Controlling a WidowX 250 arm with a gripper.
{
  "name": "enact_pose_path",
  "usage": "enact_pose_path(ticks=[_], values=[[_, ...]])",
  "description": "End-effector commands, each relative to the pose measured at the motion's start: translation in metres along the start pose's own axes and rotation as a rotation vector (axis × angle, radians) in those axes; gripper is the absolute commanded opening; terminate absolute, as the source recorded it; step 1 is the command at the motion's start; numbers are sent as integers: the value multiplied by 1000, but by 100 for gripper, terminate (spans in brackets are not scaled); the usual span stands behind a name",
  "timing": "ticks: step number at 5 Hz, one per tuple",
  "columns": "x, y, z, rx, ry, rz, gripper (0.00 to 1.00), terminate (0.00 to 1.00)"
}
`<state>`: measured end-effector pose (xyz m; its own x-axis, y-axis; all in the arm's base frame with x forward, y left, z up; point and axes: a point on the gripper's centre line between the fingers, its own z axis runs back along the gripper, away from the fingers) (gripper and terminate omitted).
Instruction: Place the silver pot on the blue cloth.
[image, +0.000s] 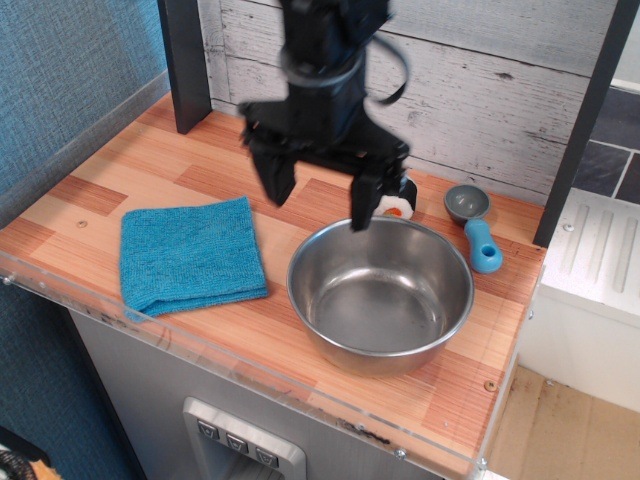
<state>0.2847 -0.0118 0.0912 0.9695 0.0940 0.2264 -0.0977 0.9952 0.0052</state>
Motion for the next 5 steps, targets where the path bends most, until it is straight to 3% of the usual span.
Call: enact_pose_path(ticks=[1, 3, 4, 5], values=[[-3, -4, -24, -42, -25, 0, 100, 0], [-21, -2, -56, -21, 42, -27, 100, 0], [-27, -2, -65, -3, 47, -29, 0, 0], [-28, -3, -64, 7, 45, -19, 0, 0]])
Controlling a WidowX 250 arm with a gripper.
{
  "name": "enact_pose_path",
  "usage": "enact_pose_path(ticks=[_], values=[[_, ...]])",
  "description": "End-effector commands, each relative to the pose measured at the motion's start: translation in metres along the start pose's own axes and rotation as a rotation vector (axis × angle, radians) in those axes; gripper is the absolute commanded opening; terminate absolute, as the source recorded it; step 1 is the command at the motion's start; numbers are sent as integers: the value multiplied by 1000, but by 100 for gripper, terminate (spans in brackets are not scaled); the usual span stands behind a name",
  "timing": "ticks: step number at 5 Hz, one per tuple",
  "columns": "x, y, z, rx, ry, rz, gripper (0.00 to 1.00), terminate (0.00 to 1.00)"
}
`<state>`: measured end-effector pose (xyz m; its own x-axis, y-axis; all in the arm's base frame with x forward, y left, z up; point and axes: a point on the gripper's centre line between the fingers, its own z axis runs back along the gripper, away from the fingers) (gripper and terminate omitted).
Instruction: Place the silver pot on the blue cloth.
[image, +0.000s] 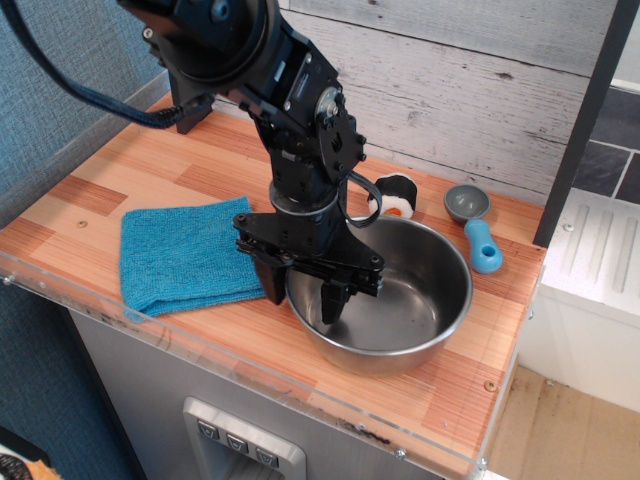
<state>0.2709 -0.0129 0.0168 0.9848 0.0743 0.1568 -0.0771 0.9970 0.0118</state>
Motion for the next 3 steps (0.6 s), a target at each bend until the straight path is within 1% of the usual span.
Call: enact_pose_path(ticks=[1, 2, 3], values=[[1, -6, 2, 10, -12, 8, 0, 0], [4, -13, 1, 14, -16, 3, 0, 0], [7, -20, 6, 3, -22, -3, 0, 0]])
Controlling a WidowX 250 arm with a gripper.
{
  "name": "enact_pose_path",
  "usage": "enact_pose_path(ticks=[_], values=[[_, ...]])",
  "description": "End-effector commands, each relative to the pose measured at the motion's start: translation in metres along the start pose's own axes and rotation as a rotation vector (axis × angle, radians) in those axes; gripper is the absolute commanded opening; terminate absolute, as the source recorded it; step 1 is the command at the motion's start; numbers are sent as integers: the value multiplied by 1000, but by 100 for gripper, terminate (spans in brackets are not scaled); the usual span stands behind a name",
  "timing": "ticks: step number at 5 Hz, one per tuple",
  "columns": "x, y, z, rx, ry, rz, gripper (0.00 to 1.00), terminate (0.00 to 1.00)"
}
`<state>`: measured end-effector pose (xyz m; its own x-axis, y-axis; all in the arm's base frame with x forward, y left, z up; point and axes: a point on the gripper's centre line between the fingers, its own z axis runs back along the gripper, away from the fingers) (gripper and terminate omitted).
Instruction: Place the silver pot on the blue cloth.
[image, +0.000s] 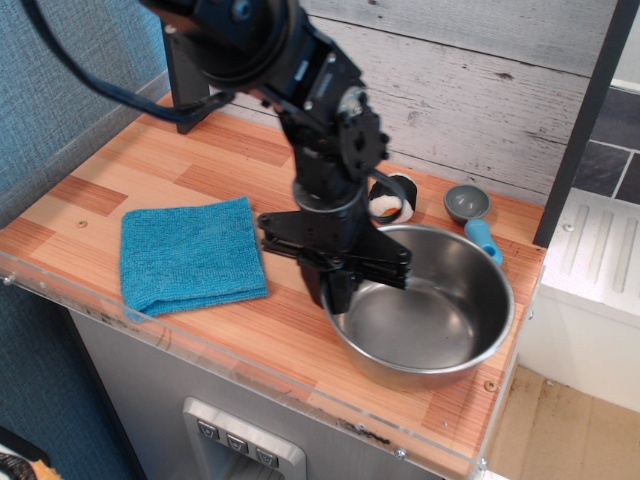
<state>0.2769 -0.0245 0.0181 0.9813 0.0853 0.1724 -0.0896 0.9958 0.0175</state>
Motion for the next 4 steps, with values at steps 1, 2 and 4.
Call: enact_pose_path(ticks=[1, 2, 4], values=[[5, -12, 17, -27, -39, -10, 0, 0], [10, -7, 42, -40, -85, 1, 0, 0], [15, 33, 96, -72, -178, 83, 0, 0]])
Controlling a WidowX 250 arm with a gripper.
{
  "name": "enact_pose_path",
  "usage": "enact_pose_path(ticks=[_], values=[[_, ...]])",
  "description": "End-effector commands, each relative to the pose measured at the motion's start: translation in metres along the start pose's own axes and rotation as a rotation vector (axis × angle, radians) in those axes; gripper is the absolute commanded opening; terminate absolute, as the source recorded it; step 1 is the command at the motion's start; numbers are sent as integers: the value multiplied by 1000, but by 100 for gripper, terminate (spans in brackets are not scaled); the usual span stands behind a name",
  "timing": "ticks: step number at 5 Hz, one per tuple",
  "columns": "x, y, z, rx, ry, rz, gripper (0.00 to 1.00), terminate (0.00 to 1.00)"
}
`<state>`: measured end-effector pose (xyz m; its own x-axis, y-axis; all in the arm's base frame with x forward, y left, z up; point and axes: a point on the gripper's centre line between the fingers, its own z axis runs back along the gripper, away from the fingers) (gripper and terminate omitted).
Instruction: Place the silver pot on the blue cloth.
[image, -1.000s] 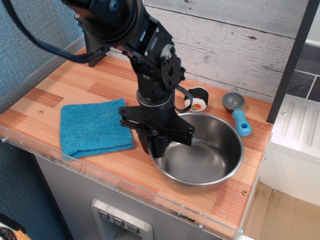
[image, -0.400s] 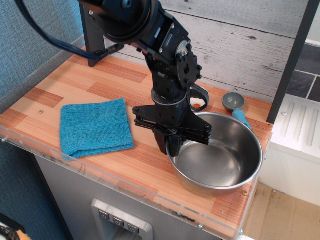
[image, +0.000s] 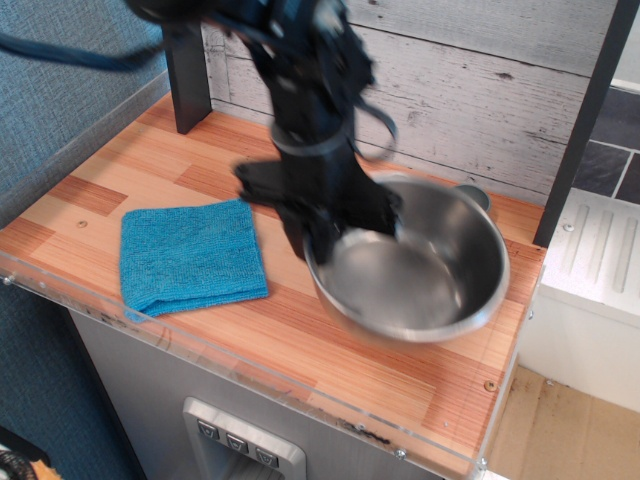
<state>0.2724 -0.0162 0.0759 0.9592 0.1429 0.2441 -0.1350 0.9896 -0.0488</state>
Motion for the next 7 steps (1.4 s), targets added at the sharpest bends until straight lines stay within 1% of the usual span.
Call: enact_pose_path(ticks=[1, 2, 3, 4, 5, 6, 7], values=[[7, 57, 56, -20, -124, 84, 0, 0], [9, 103, 63, -6, -139, 142, 0, 0], [12, 144, 57, 13, -140, 207, 0, 0], [17, 162, 47, 38, -113, 242, 0, 0], [15, 169, 21, 41, -79, 264, 0, 0], [11, 152, 2, 47, -21, 254, 0, 0], [5, 131, -16, 45, 23, 236, 0, 0]])
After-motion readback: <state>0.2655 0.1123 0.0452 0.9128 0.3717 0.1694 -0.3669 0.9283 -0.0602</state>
